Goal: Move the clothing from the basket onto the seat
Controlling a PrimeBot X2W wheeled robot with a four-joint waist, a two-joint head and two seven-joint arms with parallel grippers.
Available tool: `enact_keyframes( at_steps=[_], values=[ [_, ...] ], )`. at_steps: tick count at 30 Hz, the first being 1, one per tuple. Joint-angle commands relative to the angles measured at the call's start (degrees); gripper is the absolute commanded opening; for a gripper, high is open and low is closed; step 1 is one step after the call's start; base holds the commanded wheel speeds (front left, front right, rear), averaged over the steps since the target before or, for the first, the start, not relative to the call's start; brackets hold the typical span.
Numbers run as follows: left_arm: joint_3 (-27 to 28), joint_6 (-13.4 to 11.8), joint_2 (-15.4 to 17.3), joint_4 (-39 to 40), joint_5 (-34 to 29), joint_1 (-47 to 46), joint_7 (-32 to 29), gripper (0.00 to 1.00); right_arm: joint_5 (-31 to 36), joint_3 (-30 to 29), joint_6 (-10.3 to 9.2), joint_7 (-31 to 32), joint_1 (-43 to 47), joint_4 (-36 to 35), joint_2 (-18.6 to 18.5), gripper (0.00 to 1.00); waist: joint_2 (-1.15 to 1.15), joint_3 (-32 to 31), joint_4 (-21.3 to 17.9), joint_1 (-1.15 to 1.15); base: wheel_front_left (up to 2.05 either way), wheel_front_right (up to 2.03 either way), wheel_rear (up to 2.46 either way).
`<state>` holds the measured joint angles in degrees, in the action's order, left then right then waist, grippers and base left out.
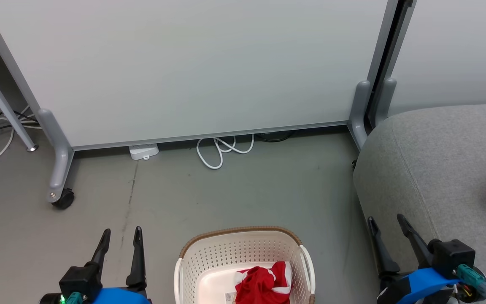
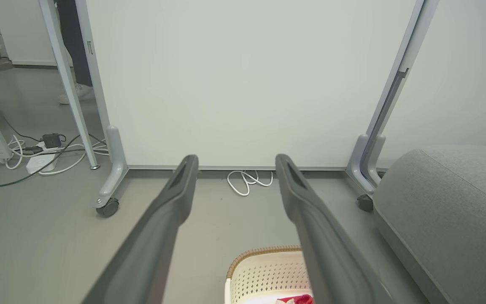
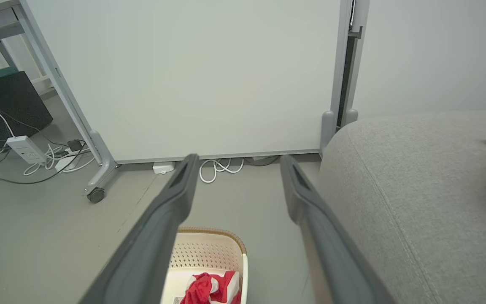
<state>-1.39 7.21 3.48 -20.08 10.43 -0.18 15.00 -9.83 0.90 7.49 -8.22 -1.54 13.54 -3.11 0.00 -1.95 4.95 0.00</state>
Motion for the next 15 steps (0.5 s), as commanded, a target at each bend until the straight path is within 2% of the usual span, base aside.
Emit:
enact_keyframes(
  at_steps=[1,15],
  values=[
    [-0.25,0.43,0.16,0.25,0.13,0.48,0.27,1.00,-0.31,-0.13,0.01,-0.15,0.83,0.07,0.19,1.00,0.00,0.13,-0.08,0.00,0.00,0.00,0.00],
    [-0.92,0.43,0.45,1.16,0.67,0.85,0.27,1.00,0.30,0.38,0.01,-0.15,-0.29,1.07,0.17,1.00,0.00,1.40,-1.38,0.00,0.00,0.00,0.00]
  ],
)
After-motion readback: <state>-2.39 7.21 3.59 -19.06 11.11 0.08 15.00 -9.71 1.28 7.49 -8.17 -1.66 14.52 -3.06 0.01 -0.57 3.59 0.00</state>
